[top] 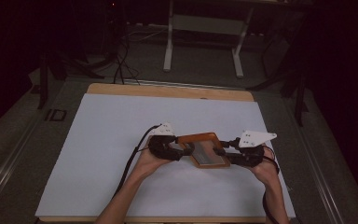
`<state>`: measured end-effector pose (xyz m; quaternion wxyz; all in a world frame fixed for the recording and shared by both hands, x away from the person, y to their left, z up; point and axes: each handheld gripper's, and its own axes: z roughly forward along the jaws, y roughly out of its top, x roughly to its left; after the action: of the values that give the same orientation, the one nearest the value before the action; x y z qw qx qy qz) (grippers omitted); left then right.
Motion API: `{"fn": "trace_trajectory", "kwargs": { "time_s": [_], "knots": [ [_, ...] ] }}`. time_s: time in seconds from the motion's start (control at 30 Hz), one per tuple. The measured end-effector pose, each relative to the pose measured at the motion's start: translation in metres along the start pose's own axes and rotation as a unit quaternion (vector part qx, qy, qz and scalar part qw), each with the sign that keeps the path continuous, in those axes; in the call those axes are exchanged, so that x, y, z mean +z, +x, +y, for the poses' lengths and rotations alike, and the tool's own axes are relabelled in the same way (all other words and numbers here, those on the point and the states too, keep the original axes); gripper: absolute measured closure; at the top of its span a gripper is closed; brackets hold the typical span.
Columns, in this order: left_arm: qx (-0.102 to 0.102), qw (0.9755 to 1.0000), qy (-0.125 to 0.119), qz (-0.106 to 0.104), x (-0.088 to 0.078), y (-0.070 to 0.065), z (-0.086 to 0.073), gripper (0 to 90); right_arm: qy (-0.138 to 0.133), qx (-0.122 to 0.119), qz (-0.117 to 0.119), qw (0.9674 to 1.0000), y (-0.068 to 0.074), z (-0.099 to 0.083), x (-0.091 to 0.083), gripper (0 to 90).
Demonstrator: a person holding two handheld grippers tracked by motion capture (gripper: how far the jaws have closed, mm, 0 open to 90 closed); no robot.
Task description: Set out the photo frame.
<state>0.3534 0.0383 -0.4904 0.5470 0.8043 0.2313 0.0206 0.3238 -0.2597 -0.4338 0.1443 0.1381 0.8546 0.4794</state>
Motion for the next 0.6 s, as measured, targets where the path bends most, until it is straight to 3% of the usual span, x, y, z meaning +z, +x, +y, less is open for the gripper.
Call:
{"fn": "trace_trajectory", "kwargs": {
  "time_s": [0.23,0.4,0.6],
  "knots": [
    [0.012,0.9999,0.011,0.001,0.0095,-0.0060,0.0018,50.5,0.002,0.010,-0.007,0.9999,-0.0017,-0.0017,-0.0010,68.1],
    [0.014,0.9997,0.010,-0.015,0.0086,-0.0076,0.0043,57.0,0.003,0.017,-0.010,0.9998,-0.0046,-0.0059,-0.0037,66.8],
    [0.016,0.9997,0.015,-0.014,0.0053,-0.0087,0.0088,58.6,-0.004,0.034,-0.003,0.9994,-0.0078,-0.0103,-0.0037,66.1]
  ]
}}
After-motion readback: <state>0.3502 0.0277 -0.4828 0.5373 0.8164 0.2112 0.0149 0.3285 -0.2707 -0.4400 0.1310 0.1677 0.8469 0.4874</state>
